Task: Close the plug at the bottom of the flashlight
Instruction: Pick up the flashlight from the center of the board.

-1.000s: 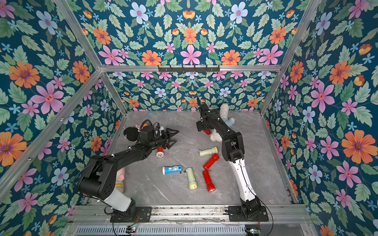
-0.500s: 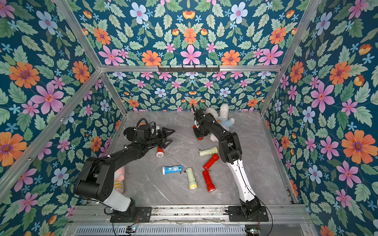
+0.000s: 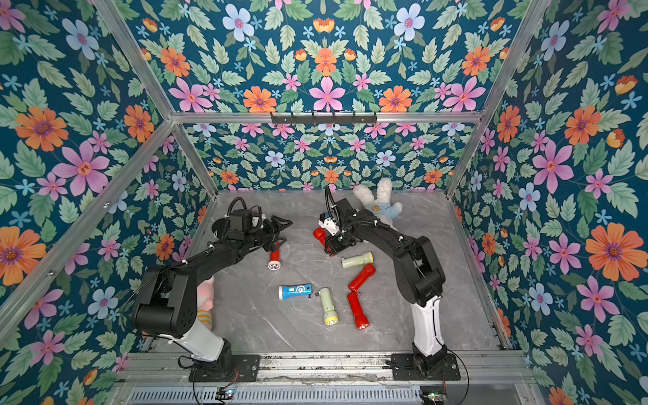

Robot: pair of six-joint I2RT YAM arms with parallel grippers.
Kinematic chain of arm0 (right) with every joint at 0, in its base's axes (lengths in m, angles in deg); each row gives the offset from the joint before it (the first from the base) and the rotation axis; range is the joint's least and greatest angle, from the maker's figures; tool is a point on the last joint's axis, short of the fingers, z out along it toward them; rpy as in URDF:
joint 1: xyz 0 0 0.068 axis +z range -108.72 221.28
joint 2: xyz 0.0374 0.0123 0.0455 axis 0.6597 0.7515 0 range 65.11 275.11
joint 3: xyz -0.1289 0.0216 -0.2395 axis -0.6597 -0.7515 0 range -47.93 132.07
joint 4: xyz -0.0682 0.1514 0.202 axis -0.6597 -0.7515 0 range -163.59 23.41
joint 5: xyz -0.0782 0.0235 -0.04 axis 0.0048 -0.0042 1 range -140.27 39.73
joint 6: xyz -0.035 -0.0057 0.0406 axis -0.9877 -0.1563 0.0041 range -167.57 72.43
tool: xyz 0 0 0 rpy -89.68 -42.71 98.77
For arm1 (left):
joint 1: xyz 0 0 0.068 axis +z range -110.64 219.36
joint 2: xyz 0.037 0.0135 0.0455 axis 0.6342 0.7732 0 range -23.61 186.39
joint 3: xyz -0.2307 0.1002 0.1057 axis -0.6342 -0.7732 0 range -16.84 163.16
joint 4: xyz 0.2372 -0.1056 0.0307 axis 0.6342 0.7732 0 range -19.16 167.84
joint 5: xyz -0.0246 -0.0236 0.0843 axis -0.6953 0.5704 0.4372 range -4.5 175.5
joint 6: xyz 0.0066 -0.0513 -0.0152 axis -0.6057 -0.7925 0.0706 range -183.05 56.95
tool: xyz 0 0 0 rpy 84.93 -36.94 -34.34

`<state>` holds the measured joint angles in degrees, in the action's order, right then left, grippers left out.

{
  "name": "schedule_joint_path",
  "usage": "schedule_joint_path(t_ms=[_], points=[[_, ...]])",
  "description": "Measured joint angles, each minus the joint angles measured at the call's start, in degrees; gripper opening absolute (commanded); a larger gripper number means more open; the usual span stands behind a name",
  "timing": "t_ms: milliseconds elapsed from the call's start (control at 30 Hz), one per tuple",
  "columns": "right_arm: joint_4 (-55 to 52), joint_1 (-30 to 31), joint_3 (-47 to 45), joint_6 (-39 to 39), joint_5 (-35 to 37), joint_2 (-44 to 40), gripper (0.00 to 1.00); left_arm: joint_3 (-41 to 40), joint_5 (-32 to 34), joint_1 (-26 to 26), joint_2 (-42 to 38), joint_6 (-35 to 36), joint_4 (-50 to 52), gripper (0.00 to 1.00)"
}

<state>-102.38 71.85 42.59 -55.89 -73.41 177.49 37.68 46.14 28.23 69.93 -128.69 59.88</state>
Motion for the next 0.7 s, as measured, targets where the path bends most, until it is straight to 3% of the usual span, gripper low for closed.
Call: schedule_joint_path(t_ms=[133,367,700], points=[[-3.56,-0.33,5.35,-4.59,-8.22,-0.76,0.05,2.75,-2.16,-0.11,0.15,3.41,0.66,0.85],[-19.41,0.61,16.35,-13.14,-21.46,1.99,0.09,5.14,-8.79,0.09,-1.22,8.96,-3.28,0.89],[-36.15,1.9,23.37,-23.58,-30.1,3.91,0.1,1.84,-20.06,0.07,-2.34,-0.74,-27.8,0.83]])
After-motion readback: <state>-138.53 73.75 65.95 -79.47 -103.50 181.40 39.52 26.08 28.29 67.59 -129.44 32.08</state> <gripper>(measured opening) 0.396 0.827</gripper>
